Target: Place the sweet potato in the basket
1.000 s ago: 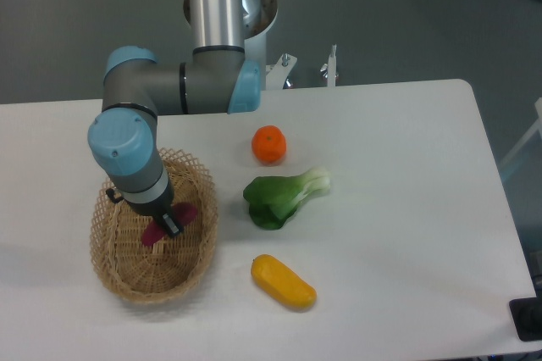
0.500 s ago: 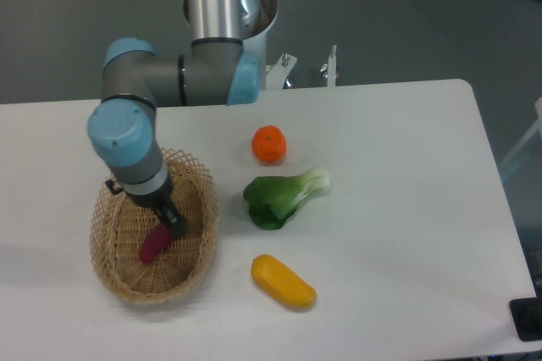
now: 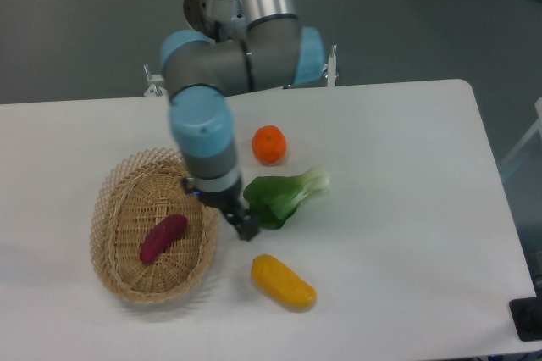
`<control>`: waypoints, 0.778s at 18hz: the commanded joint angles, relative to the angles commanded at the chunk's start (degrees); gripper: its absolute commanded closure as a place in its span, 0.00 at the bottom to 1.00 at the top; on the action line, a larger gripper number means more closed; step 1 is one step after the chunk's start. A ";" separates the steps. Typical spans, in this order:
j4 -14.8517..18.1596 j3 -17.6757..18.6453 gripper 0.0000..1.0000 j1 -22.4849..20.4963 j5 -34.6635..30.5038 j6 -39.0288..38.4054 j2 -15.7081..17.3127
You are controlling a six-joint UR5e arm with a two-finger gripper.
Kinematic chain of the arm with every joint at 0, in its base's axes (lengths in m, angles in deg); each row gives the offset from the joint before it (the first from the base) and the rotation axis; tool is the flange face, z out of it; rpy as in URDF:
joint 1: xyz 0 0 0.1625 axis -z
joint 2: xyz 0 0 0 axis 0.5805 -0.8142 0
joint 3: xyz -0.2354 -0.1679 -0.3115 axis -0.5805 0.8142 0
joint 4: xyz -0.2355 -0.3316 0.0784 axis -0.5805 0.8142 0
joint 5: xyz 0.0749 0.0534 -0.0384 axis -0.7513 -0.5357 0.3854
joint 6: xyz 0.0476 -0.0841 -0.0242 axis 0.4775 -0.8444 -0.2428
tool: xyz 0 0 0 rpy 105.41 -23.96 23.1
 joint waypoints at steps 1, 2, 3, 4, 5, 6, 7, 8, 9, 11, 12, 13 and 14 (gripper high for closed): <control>0.00 -0.62 0.00 -0.88 0.00 0.44 -0.61; 0.00 -1.15 0.00 -1.58 0.00 0.45 -1.06; 0.00 -1.67 0.00 -2.03 0.00 0.45 -1.67; 0.00 -2.29 0.00 -2.29 0.00 0.45 -2.28; 0.00 -2.90 0.00 -2.99 0.00 0.53 -2.73; 0.00 -3.34 0.00 -3.96 0.00 0.54 -3.08; 0.00 -3.87 0.00 -4.92 0.00 0.97 -3.43; 0.00 -4.31 0.00 -5.89 0.00 2.37 -3.87; 0.00 -4.66 0.00 -6.94 0.09 4.03 -4.05; 0.00 -5.45 0.00 -8.53 0.26 6.15 -4.48; 0.09 -6.07 0.00 -9.23 0.52 6.77 -4.75; 0.09 -6.51 0.00 -10.28 0.96 7.47 -4.84; 0.09 -6.86 0.00 -11.51 1.49 8.44 -5.10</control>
